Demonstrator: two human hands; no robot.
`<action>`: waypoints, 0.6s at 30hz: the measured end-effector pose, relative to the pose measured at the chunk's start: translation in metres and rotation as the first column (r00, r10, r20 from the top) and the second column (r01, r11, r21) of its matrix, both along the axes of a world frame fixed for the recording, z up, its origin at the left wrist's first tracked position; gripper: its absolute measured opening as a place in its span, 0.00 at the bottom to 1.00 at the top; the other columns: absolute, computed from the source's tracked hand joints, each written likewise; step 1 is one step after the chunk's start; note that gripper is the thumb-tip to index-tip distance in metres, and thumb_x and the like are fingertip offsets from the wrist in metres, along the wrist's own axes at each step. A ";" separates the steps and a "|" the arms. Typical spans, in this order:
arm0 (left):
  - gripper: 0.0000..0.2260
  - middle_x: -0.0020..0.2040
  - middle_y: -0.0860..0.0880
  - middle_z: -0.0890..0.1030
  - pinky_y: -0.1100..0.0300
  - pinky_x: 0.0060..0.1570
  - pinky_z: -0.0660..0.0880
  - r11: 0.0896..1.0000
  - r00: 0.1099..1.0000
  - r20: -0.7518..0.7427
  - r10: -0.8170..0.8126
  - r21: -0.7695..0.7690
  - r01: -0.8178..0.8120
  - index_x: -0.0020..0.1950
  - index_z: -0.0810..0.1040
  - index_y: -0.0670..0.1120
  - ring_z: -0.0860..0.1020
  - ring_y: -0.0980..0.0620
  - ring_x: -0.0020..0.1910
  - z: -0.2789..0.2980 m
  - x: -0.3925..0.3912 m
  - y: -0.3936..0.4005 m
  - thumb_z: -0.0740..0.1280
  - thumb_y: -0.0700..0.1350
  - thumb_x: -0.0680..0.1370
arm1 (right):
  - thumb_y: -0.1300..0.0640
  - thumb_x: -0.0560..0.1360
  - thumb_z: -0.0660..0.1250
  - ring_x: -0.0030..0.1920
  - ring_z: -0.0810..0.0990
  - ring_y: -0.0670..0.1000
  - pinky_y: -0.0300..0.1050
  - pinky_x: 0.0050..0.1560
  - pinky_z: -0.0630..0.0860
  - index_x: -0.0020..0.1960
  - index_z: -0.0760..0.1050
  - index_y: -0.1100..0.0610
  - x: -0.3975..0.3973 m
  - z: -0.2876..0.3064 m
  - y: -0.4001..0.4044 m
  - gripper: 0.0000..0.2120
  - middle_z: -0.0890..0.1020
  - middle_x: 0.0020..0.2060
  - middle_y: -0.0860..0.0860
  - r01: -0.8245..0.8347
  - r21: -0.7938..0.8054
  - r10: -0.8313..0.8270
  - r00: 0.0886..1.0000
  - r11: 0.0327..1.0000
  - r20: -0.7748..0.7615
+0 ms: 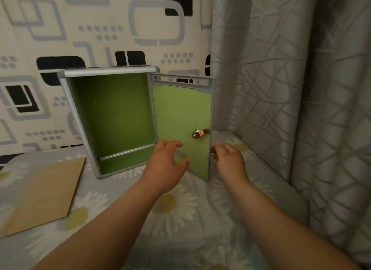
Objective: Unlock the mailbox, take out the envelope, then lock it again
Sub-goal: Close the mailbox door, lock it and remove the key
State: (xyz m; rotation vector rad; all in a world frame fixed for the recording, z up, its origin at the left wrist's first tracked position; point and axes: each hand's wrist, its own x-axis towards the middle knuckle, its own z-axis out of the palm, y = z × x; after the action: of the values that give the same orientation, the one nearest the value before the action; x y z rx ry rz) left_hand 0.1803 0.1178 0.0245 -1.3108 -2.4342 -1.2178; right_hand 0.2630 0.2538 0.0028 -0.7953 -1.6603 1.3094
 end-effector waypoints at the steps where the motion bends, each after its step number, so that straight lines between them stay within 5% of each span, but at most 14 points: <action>1: 0.20 0.61 0.46 0.70 0.65 0.47 0.66 1.000 1.000 -0.004 -0.006 0.008 0.006 0.63 0.71 0.49 0.74 0.53 0.44 -0.001 0.001 -0.001 0.67 0.49 0.72 | 0.55 0.73 0.59 0.36 0.75 0.54 0.51 0.43 0.73 0.29 0.74 0.53 0.000 0.000 -0.004 0.14 0.77 0.30 0.53 -0.028 -0.019 0.028 1.000 0.999 -0.010; 7: 0.28 0.54 0.52 0.68 0.65 0.45 0.67 0.998 1.000 -0.016 -0.024 0.053 0.025 0.64 0.70 0.50 0.73 0.55 0.47 -0.005 0.003 -0.014 0.70 0.58 0.67 | 0.53 0.74 0.60 0.28 0.73 0.47 0.42 0.33 0.68 0.31 0.75 0.52 0.002 0.000 -0.030 0.13 0.76 0.27 0.49 -0.176 -0.033 0.177 0.984 0.984 0.008; 14: 0.31 0.55 0.54 0.69 0.77 0.38 0.65 0.993 1.000 0.023 -0.007 0.114 0.005 0.63 0.71 0.51 0.74 0.55 0.48 -0.008 -0.009 -0.033 0.73 0.58 0.64 | 0.53 0.73 0.60 0.29 0.74 0.50 0.45 0.35 0.70 0.37 0.77 0.61 -0.011 0.004 -0.059 0.13 0.78 0.29 0.54 -0.314 -0.034 0.315 0.948 0.949 0.036; 18: 0.30 0.55 0.53 0.69 0.79 0.38 0.67 0.991 1.000 0.001 -0.005 0.132 0.005 0.63 0.71 0.50 0.74 0.58 0.45 -0.010 -0.017 -0.048 0.72 0.58 0.64 | 0.57 0.72 0.59 0.25 0.75 0.46 0.39 0.28 0.71 0.30 0.77 0.52 -0.020 0.005 -0.072 0.15 0.78 0.23 0.48 -0.384 -0.058 0.386 0.922 0.921 0.026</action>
State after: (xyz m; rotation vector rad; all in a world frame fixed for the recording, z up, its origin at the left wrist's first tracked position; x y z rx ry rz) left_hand 0.1633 0.0697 0.0148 -1.2799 -2.3072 -1.3556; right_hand 0.2435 0.1818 0.0074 -0.5378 -1.8845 1.6199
